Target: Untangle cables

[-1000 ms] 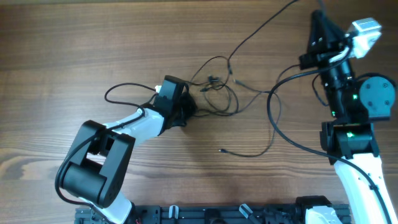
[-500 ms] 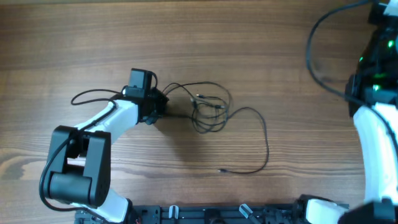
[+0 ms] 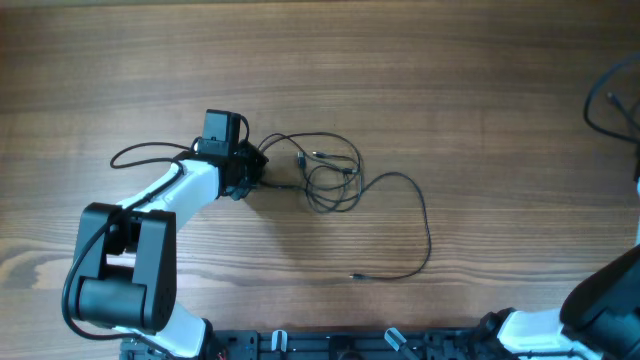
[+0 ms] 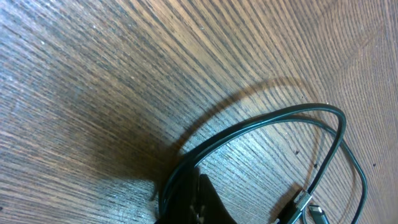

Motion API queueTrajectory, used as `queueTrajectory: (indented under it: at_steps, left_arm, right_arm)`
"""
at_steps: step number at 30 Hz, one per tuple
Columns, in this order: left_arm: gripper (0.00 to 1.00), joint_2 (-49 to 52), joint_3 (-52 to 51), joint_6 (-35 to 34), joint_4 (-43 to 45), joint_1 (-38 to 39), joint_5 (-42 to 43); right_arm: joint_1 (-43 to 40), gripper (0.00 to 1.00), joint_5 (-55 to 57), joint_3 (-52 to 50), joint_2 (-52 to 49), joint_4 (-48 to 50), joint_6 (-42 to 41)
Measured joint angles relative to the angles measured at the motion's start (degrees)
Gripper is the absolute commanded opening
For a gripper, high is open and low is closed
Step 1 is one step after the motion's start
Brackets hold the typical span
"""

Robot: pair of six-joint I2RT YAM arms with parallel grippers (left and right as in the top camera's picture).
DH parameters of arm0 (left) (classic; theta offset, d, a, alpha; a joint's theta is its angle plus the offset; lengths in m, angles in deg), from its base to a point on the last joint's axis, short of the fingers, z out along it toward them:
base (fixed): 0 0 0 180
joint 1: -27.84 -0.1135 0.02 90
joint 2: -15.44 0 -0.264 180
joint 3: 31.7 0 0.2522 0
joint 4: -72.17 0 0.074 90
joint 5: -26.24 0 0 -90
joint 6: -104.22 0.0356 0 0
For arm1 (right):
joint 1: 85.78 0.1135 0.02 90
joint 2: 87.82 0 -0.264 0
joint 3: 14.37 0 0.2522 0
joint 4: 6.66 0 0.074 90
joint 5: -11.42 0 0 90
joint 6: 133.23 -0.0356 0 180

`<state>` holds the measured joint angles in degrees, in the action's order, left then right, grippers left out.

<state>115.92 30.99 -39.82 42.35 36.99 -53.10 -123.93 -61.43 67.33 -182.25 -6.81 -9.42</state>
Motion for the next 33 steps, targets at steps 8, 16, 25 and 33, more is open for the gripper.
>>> queueTrajectory:
  at_steps: [8,16,25,33]
  left_arm:
    - [0.09,0.0,0.04,0.13,0.11,0.04,-0.15]
    - [0.22,0.0,0.2,0.09,0.37,0.04,-0.11]
    - [0.27,-0.26,0.39,0.35,0.63,0.07,-0.57]
    - [0.22,-0.44,0.55,0.35,0.85,0.04,-0.81]
  right_arm:
    - [-2.75,0.04,-3.04,0.22,-15.65,-5.55,-22.69]
    - [-3.98,1.0,-3.69,0.59,-16.76,-0.02,-34.67]
    - [-2.03,1.0,-0.66,1.6,-8.07,-14.32,-48.22]
    - [-1.31,0.84,10.54,3.1,7.48,-44.89,-66.01]
